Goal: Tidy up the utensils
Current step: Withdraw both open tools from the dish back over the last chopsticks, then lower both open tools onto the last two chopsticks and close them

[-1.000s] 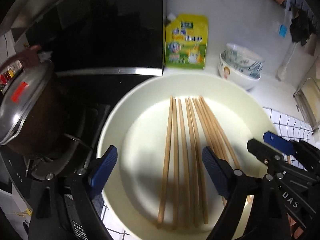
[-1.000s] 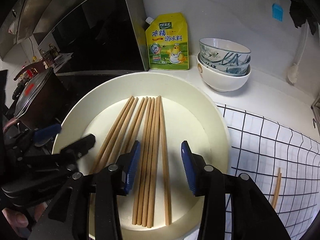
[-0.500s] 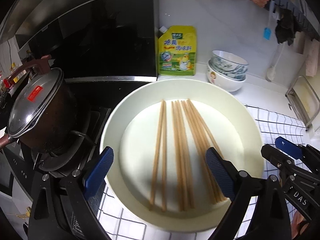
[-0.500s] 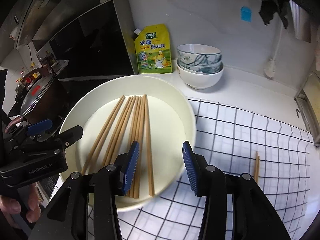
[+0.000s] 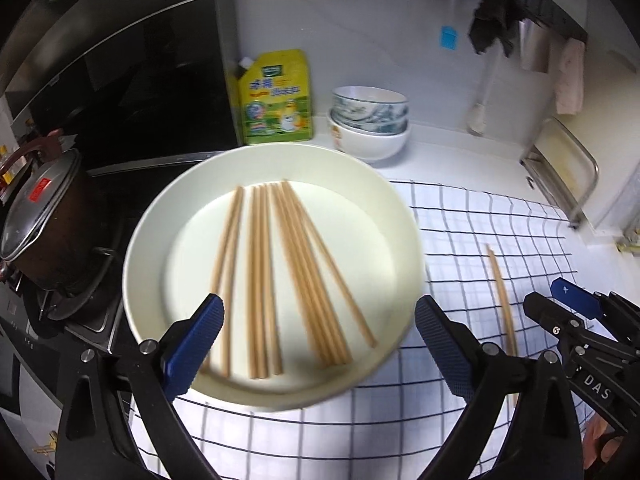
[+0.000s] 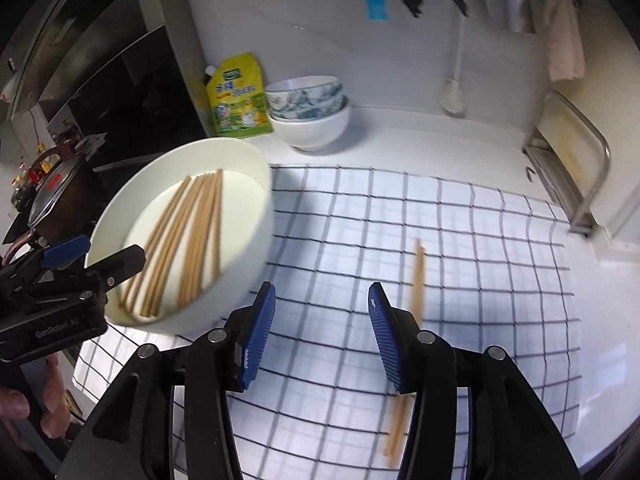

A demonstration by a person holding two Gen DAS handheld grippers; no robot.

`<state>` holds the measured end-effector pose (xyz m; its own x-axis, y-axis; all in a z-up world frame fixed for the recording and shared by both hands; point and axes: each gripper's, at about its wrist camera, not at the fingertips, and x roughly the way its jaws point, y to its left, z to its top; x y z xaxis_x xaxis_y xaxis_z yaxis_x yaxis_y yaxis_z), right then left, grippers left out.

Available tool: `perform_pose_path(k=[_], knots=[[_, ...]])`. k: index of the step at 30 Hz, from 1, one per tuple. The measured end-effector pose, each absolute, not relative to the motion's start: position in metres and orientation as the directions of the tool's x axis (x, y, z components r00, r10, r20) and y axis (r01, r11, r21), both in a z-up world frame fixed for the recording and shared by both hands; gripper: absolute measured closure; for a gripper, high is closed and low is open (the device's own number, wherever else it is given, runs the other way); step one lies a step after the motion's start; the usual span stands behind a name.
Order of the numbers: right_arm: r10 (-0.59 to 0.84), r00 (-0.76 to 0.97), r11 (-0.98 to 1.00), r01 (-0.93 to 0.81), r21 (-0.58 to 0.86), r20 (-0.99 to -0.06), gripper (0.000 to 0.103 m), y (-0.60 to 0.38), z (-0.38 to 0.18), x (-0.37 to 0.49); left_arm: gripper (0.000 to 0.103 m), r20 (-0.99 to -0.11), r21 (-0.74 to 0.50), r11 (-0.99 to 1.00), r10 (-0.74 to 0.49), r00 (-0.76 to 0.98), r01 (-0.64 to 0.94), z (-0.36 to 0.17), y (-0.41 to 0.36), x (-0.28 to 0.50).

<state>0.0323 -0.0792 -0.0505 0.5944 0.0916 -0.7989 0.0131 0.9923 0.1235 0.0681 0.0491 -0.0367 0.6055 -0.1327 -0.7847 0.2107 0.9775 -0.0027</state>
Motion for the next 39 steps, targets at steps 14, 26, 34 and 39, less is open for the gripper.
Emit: perform_pose_path(k=[14,26,34,39], knots=[[0.018,0.519,0.985,0.138,0.104,-0.854,0.054,-0.152,-0.104,-0.009,0.008,-0.800,-0.004,0.959,-0.174,0.574,0.284,-0.064,-0.025,0.031],[0.041,0.493,0.982,0.141,0.126,-0.869,0.054,-0.165,-0.148,-0.006,0.008,-0.820,0.024,0.954,-0.153,0.552,0.300,-0.089,-0.050,0.023],[0.051,0.488,0.984,0.122,0.126,-0.871,0.054,-0.161,-0.158,-0.003,0.008,-0.828,0.035,0.952,-0.142,0.542,0.303,-0.094,-0.053,0.022],[0.037,0.490,0.990,0.101,0.099,-0.871,0.054,-0.155,-0.158,-0.003,0.008,-0.836,0.030,0.953,-0.140,0.530,0.300,-0.096,-0.053,0.023]])
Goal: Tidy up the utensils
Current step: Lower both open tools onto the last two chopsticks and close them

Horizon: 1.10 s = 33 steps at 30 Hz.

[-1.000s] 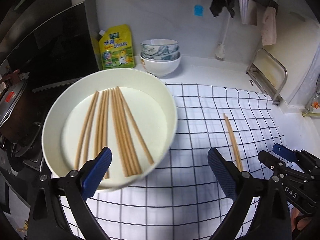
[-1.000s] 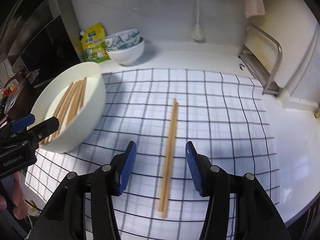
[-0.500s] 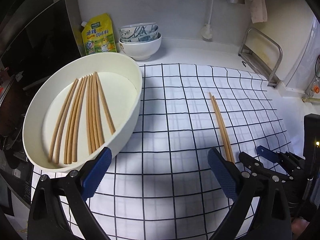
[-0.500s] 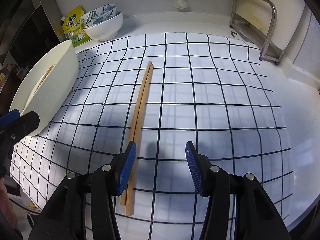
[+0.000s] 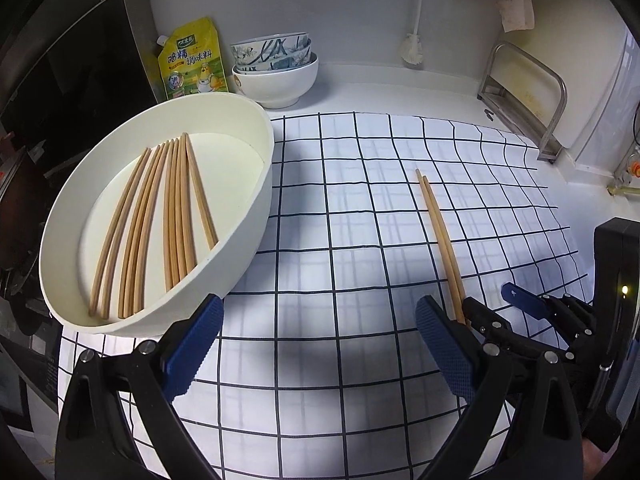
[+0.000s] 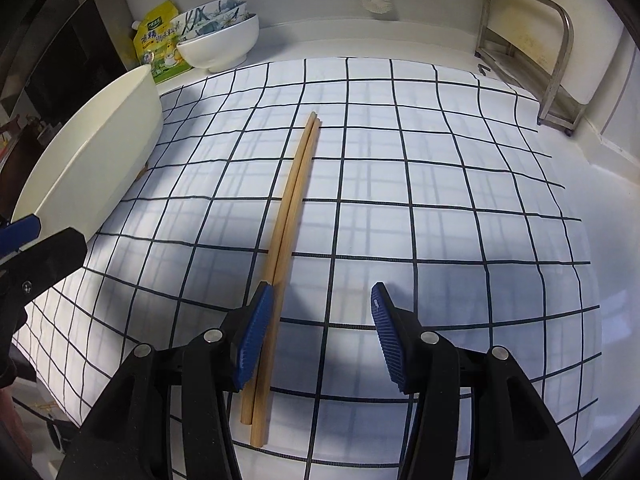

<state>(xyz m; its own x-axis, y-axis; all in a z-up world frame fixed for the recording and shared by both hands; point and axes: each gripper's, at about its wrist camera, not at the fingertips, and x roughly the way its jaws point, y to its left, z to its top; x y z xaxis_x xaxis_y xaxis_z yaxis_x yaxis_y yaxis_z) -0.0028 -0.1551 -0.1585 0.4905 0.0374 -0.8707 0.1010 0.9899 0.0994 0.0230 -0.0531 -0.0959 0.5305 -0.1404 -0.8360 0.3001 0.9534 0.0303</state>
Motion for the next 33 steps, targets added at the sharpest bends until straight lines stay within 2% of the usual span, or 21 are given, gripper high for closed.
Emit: perform_pose_path(k=[21,23,25,29,33], knots=[[-0.003,0.482,0.998,0.051,0.025,-0.876,0.054,-0.146,-0.162,-0.005,0.008,-0.842,0.021,0.956,-0.140,0.521,0.291,-0.096,-0.052,0.021],[-0.002,0.488,0.998,0.051,0.026,-0.873,0.061,-0.146,-0.161,-0.004,0.008,-0.843,0.021,0.956,-0.141,0.519,0.294,-0.097,-0.054,0.020],[-0.007,0.495,0.999,0.046,0.018,-0.869,0.083,-0.145,-0.160,-0.004,0.008,-0.843,0.022,0.954,-0.144,0.518,0.300,-0.097,-0.056,0.019],[0.001,0.498,0.999,0.033,0.021,-0.867,0.096,-0.149,-0.160,-0.003,0.008,-0.845,0.010,0.952,-0.156,0.511,0.307,-0.097,-0.062,0.018],[0.004,0.499,0.998,0.055,0.036,-0.867,0.096,-0.161,-0.159,-0.008,0.008,-0.846,0.005,0.945,-0.171,0.505,0.327,-0.101,-0.075,0.013]])
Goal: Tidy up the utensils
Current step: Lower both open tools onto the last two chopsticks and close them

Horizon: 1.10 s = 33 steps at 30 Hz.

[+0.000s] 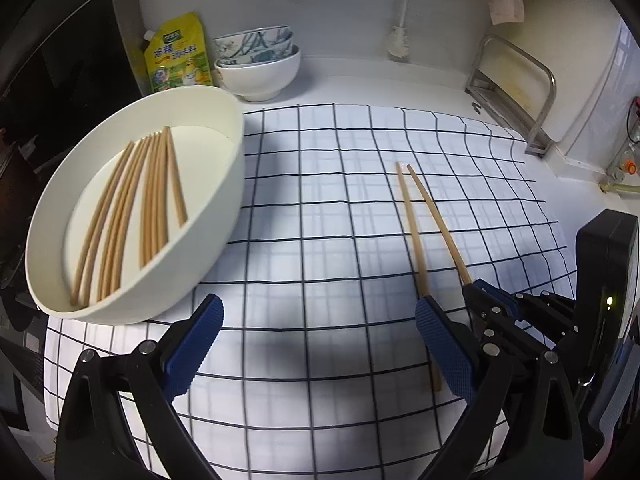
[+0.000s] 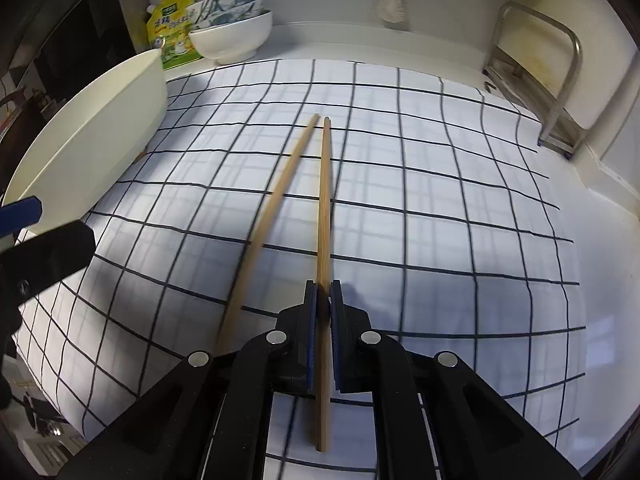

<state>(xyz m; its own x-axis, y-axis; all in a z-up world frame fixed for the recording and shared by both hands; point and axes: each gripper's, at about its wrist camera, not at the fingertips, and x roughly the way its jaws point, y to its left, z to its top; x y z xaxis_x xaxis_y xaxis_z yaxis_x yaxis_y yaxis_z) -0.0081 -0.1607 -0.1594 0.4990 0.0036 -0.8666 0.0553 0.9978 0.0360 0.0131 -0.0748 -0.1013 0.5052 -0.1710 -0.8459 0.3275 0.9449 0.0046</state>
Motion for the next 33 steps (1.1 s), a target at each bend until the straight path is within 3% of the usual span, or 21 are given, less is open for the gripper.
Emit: perform_pose_path(k=[13,22,27,33], knots=[[-0.062,0.486,0.983,0.179,0.030,-0.872,0.096,-0.226,-0.159,-0.041,0.008,-0.853,-0.015,0.922,-0.214,0.476,0.387,-0.124,-0.122,0.014],[-0.059,0.498,0.980,0.196,0.046,-0.865,0.096,-0.242,-0.160,-0.049,0.008,-0.865,0.019,0.929,-0.171,0.471,0.371,-0.146,-0.135,0.023],[-0.074,0.518,0.979,0.202,0.038,-0.852,0.075,-0.245,-0.156,-0.045,0.008,-0.862,0.048,0.931,-0.144,0.485,0.362,-0.152,-0.137,0.029],[-0.081,0.505,0.983,0.181,0.013,-0.859,0.074,-0.243,-0.160,-0.033,0.008,-0.867,0.076,0.931,-0.115,0.485,0.357,-0.159,-0.143,0.036]])
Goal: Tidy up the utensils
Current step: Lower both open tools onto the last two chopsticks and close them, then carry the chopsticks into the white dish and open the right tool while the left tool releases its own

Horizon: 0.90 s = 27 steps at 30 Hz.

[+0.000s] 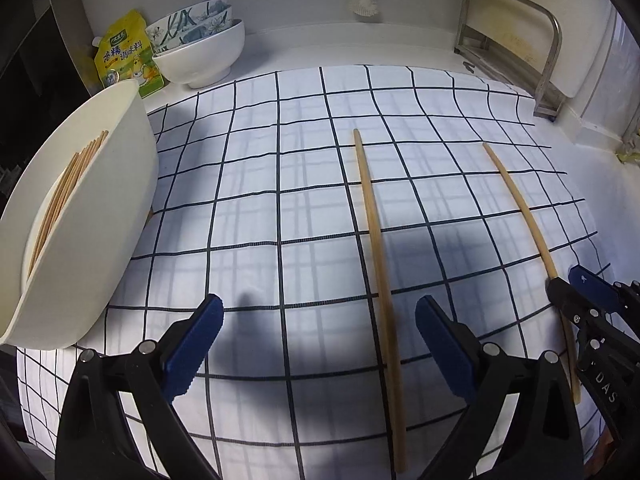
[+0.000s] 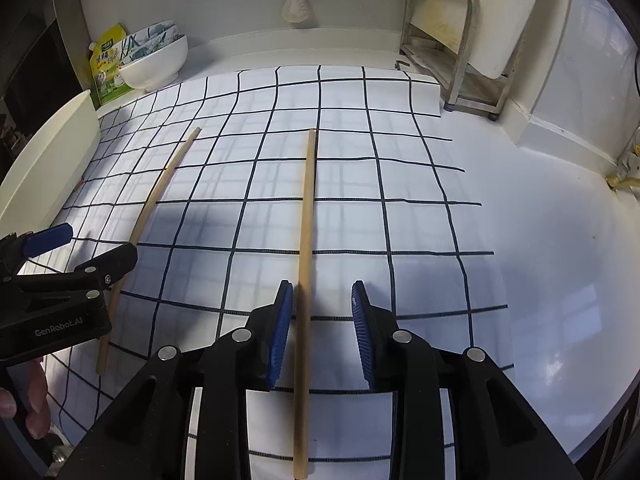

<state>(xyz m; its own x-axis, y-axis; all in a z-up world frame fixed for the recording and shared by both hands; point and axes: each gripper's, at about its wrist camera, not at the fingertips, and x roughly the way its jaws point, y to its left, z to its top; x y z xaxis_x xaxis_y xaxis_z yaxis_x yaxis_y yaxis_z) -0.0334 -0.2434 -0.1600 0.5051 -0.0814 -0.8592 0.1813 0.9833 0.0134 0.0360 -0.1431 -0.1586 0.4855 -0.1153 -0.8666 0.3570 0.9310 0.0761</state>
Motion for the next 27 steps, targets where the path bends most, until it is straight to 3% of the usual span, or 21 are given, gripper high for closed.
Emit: perform_pose_path(k=[8,11,13,14,16,18,27], knots=[[-0.084,0.510,0.988,0.155,-0.004,-0.856,0.073,-0.239,-0.163,-0.029,0.012,-0.862,0.102,0.920,-0.108,0.494,0.379,-0.163,-0.154,0.036],[-0.073,0.514,0.990,0.142,0.000,-0.855,0.079,-0.238,-0.163,-0.029,0.031,-0.862,0.070,0.910,-0.151,0.484,0.408,-0.160,-0.158,0.032],[-0.064,0.513,0.992,0.126,0.001,-0.856,0.094,-0.236,-0.162,-0.028,0.055,-0.867,0.027,0.903,-0.192,0.460,0.428,-0.159,-0.160,0.032],[-0.063,0.511,0.993,0.120,-0.001,-0.858,0.096,-0.235,-0.162,-0.028,0.061,-0.868,0.011,0.899,-0.209,0.450,0.439,-0.158,-0.162,0.031],[-0.052,0.506,0.993,0.116,0.008,-0.861,0.096,-0.235,-0.162,-0.027,0.092,-0.872,0.008,0.888,-0.218,0.439,0.459,-0.156,-0.168,0.030],[-0.037,0.507,0.992,0.121,0.029,-0.861,0.097,-0.236,-0.162,-0.027,0.096,-0.878,-0.011,0.886,-0.230,0.420,0.463,-0.156,-0.168,0.031],[0.002,0.523,0.982,0.160,0.101,-0.853,0.097,-0.238,-0.143,-0.032,0.096,-0.867,-0.091,0.889,-0.293,0.404,0.449,-0.135,-0.147,0.035]])
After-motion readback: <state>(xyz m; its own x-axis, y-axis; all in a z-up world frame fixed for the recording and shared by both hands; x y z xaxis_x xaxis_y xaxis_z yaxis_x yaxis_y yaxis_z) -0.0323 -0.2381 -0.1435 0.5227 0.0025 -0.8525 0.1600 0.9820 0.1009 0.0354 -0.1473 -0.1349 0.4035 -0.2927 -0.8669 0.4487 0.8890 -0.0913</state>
